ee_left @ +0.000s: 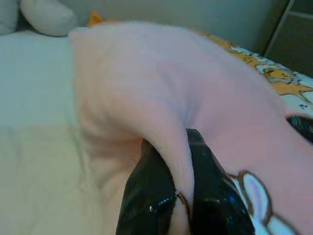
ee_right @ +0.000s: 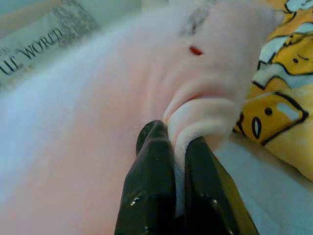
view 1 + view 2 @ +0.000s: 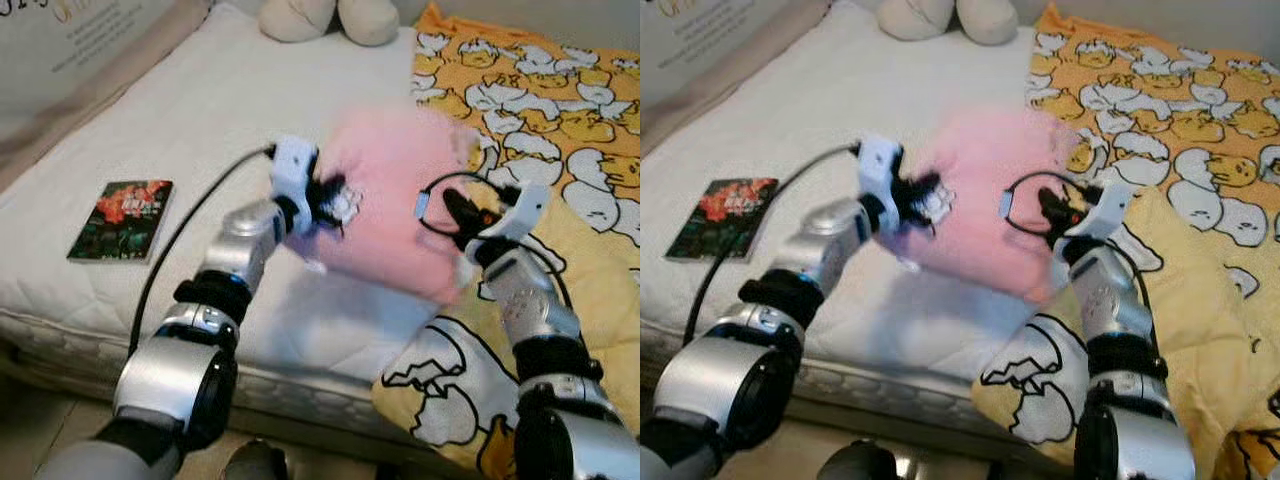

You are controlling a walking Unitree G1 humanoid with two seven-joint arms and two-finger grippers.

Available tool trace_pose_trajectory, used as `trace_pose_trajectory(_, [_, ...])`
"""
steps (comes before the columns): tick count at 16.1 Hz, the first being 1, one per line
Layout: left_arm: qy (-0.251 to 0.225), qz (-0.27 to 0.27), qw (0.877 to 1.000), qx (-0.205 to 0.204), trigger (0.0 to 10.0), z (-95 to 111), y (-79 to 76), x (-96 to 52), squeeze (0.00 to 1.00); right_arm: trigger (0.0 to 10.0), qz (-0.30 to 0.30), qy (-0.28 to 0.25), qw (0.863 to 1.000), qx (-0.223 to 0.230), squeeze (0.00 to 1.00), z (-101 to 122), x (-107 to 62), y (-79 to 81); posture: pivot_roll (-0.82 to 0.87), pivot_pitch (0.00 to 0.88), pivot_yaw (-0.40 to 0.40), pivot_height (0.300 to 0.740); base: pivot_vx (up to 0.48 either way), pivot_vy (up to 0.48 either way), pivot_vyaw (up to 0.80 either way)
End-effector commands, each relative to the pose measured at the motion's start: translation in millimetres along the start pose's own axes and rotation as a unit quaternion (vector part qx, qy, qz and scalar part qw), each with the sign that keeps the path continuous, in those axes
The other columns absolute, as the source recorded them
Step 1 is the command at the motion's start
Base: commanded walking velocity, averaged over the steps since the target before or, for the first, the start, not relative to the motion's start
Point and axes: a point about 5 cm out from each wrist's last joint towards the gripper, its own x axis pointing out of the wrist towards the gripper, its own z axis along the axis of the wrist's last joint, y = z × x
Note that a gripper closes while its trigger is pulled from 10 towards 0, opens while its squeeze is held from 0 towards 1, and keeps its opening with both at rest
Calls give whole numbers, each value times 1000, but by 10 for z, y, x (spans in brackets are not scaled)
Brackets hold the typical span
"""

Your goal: Clean up the room

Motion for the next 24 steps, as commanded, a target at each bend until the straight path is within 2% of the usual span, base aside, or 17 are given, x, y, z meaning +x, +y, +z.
trace_pose_trajectory(1, [-30, 16, 999, 8, 0, 123, 44, -12, 0, 0, -23, -16, 999, -34, 0, 41, -69, -54, -30, 0, 57, 711, 0, 0, 0])
trace_pose_trajectory(2, [-29, 20, 999, 17, 3216, 67, -3, -4, 0, 0, -37, -19, 998, -48, 0, 9, -123, -57, -48, 0, 73, 711, 0, 0, 0])
trace_pose_trajectory(3, [-35, 24, 999, 10, 10000, 58, -23, 3, 0, 0, -47, -17, 997, -56, 0, -2, -146, -66, -61, 0, 76, 711, 0, 0, 0])
trace_pose_trajectory(4, [-42, 33, 998, -29, 10000, 31, -43, 12, 0, 0, -60, -23, 996, -65, 0, -3, -182, -64, -74, 0, 76, 711, 0, 0, 0])
trace_pose_trajectory(6, [-55, 54, 997, -22, 10000, 30, -11, -6, 0, 0, -48, -27, 994, -96, 0, 11, -177, 19, -57, 0, 53, 711, 0, 480, 0])
trace_pose_trajectory(8, [-67, 95, 991, -63, 10000, 40, 46, -12, 0, 0, -35, -20, 992, -117, 0, -10, -158, 89, -63, 0, 40, 711, 0, 480, 0])
trace_pose_trajectory(9, [-70, 98, 991, -65, 10000, 42, 50, -14, 0, 0, -30, -22, 992, -120, 0, -2, -150, 120, -65, 0, 42, 711, 0, 480, 0])
trace_pose_trajectory(12, [-86, 104, 990, -46, 10000, 117, 37, 7, 0, 0, -18, -24, 991, -134, 0, 37, -103, 208, -54, 0, 22, 711, 0, 480, 0])
trace_pose_trajectory(17, [-96, 117, 988, -20, 10000, 210, 82, 10, 0, 0, -16, -27, 990, -138, 0, 80, -96, 192, -53, 0, 36, 711, 0, 480, 0])
trace_pose_trajectory(24, [-74, 139, 987, -24, 10000, 78, 105, -4, 0, 0, -14, -10, 991, -133, 0, -31, -106, 176, -45, 0, 24, 711, 0, 480, 0])
